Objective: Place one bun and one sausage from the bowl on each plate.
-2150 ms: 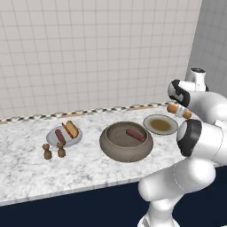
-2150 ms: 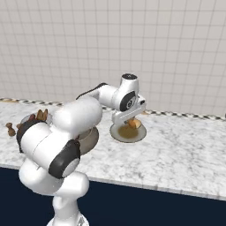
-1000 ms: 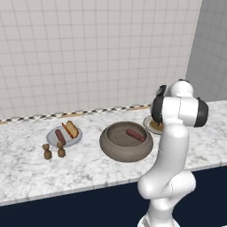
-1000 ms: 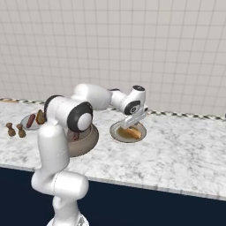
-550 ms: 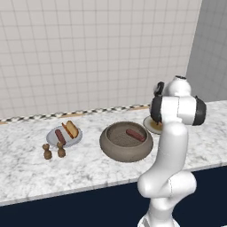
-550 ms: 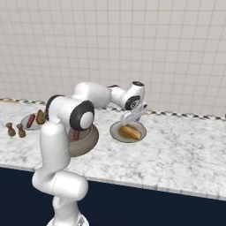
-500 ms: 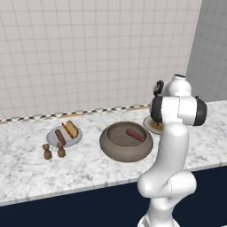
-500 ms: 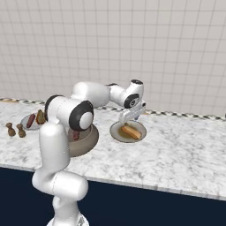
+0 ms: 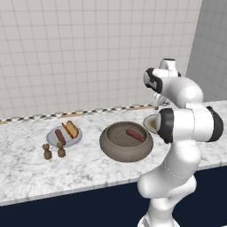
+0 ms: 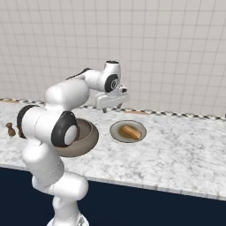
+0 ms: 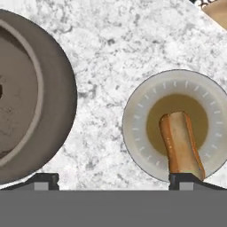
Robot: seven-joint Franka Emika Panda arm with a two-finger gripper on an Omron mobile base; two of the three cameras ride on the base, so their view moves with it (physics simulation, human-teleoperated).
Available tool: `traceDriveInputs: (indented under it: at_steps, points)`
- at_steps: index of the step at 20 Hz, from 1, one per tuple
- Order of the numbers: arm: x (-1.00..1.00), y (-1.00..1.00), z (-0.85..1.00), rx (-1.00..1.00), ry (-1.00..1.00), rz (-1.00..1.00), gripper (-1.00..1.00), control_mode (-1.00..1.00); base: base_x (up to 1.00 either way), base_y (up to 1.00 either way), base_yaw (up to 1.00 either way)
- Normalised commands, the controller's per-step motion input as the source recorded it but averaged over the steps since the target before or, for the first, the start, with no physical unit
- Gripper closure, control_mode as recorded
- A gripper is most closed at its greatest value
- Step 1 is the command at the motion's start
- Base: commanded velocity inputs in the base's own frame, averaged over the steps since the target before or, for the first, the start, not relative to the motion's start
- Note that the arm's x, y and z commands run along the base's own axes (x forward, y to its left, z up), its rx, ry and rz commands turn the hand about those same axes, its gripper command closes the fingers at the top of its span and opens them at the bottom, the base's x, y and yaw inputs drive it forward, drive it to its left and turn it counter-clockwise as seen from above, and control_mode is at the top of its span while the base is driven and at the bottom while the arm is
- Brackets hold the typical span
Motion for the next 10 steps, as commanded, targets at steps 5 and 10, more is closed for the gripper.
traceDriveInputs:
  at_steps: [5,10]
  points:
    - [-0.82,0.97,0.70,-0.15,0.00,-0.23,-1.00,-1.00,0.00,0.00,0.00]
    - [-0.97,1.00,0.19,-0.13,-0.07,-0.06,-1.00,-1.00,0.00,0.00,0.00]
